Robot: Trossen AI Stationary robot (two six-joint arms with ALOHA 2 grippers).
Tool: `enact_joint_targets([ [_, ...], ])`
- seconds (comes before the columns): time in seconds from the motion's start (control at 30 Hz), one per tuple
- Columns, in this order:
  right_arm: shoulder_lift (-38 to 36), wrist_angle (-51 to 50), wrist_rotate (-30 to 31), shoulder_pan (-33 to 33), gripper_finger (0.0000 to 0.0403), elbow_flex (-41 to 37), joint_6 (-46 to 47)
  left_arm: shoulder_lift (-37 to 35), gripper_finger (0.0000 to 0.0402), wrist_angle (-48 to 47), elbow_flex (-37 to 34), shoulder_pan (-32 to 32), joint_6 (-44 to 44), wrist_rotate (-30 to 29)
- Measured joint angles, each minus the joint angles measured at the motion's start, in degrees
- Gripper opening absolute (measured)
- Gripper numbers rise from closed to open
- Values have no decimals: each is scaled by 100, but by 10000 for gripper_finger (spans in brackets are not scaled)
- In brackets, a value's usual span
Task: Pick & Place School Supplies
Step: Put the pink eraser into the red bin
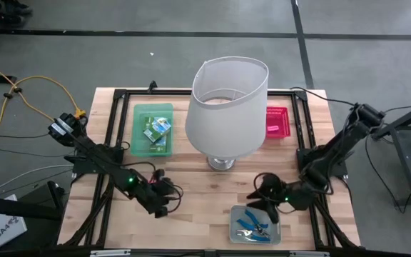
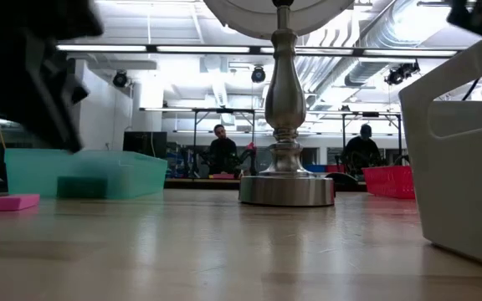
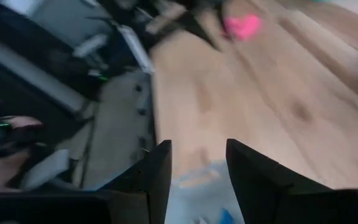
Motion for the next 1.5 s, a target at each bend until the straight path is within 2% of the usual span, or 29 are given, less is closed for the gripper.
enact_joint_targets([
  [0.17, 149, 791, -136, -23, 144, 2, -737, -30, 114, -843, 0, -202, -338, 30],
  [0.5, 146, 798, -37, -23, 144, 2, -973, -452, 108, -1861, 0, -772, -187, 593],
  [0.7, 146, 800, 60, -25, 144, 2, -1044, -452, 108, -2675, 0, -1046, -761, 676],
  [1.07, 146, 844, 81, -27, 144, 2, -1118, -452, 108, -2885, 0, -1174, -428, 671],
  [1.3, 146, 844, 80, -27, 144, 2, -1113, -452, 108, -2881, 0, -1174, -583, 674],
  [1.5, 144, 845, 80, -27, 144, 2, -1113, -452, 108, -2967, 0, -1117, -452, 1044],
])
